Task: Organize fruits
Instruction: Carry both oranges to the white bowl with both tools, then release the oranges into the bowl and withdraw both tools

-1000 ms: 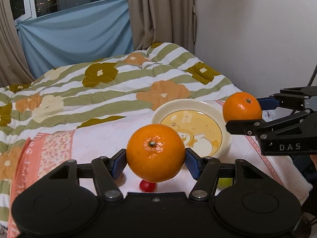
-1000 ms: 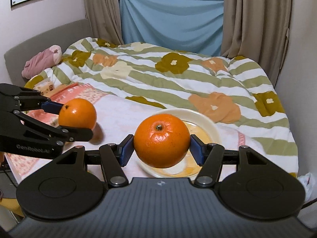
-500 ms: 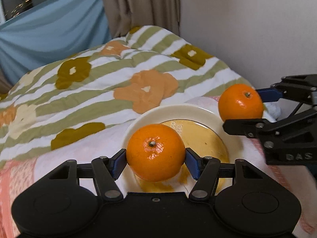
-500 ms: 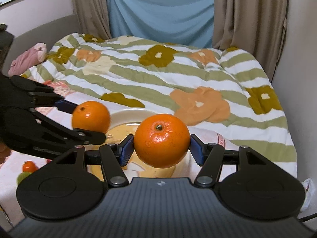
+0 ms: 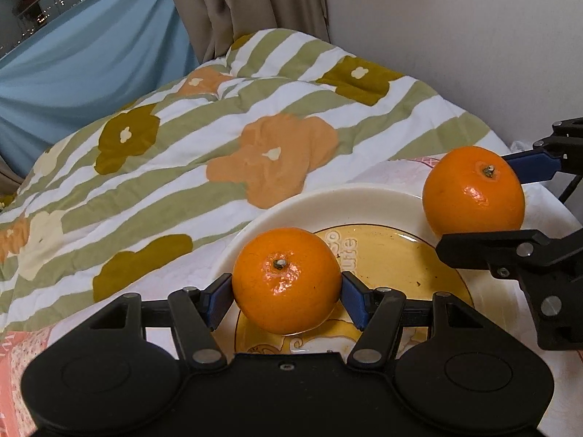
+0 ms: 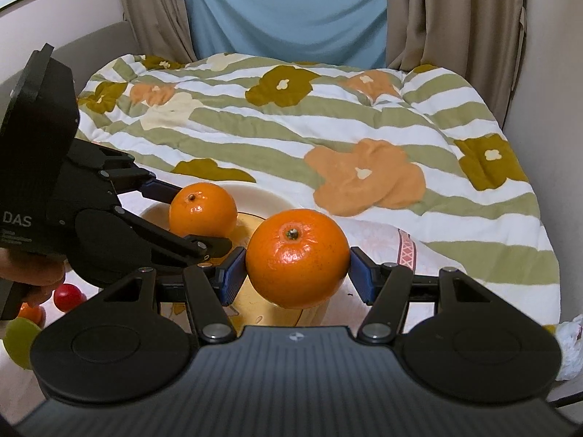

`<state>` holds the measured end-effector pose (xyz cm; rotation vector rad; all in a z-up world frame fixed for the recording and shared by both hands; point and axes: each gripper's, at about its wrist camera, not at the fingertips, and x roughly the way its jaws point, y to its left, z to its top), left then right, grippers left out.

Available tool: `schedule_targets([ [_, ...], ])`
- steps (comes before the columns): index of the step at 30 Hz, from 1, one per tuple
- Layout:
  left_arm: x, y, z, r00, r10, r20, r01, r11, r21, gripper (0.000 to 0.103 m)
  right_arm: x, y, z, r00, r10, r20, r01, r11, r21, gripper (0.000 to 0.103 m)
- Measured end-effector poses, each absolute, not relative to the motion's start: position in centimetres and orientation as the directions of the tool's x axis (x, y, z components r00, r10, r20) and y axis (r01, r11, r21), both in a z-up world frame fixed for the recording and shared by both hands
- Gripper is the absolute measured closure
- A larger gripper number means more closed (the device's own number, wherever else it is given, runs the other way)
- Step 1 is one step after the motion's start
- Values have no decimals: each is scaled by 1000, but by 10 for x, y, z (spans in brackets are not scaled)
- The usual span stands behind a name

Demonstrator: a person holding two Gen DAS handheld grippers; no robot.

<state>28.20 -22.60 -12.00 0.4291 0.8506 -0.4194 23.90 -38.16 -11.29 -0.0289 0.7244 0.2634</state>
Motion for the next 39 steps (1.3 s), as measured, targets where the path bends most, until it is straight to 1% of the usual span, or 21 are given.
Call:
schedule_targets([
  [1, 283, -225, -120, 585, -186, -789, 513, 838, 183, 32, 238, -382, -112, 718, 227, -658, -246, 967, 65, 28],
  [2, 284, -225, -118, 586, -189, -788, 512, 840, 179, 26, 239, -382, -112, 718, 227, -659, -245, 967, 65, 28],
  [3, 283, -224, -116, 586, -184, -789, 512, 839, 184, 10, 238, -383, -111, 717, 226, -659, -244, 967, 65, 28],
  [4, 282, -224, -114, 589, -177, -789, 512, 837, 194, 2, 239, -384, -110, 717, 226, -659, -245, 967, 64, 28],
  [10, 267, -213, -104, 606, -156, -780, 499, 838, 220, 2, 242, -381, -109, 711, 242, -660, -281, 958, 48, 28],
  [16, 255, -200, -100, 593, -147, -792, 468, 863, 189, 2, 253, -370, -118, 689, 283, -667, -347, 937, 38, 28],
  [26, 241, -185, -89, 596, -144, -790, 386, 914, 125, 2, 270, -346, -141, 664, 320, -676, -467, 883, -40, 28],
  [31, 229, -183, -82, 606, -142, -782, 390, 911, 136, 2, 273, -341, -145, 657, 334, -676, -487, 873, -42, 27],
  [33, 225, -181, -80, 610, -148, -779, 389, 912, 132, 2, 271, -340, -144, 671, 331, -664, -483, 874, -51, 22],
  [34, 223, -180, -80, 610, -151, -778, 388, 913, 127, 2, 269, -339, -142, 687, 316, -654, -468, 881, -65, 10],
  [35, 221, -178, -80, 611, -153, -777, 385, 915, 123, 2, 266, -339, -140, 706, 300, -641, -447, 891, -76, 0],
  [37, 217, -176, -79, 612, -156, -776, 382, 917, 117, 2, 260, -343, -134, 733, 289, -615, -418, 906, -73, 0],
  [39, 213, -175, -78, 610, -155, -777, 379, 918, 114, 2, 258, -347, -130, 727, 284, -625, -404, 913, -55, 0],
])
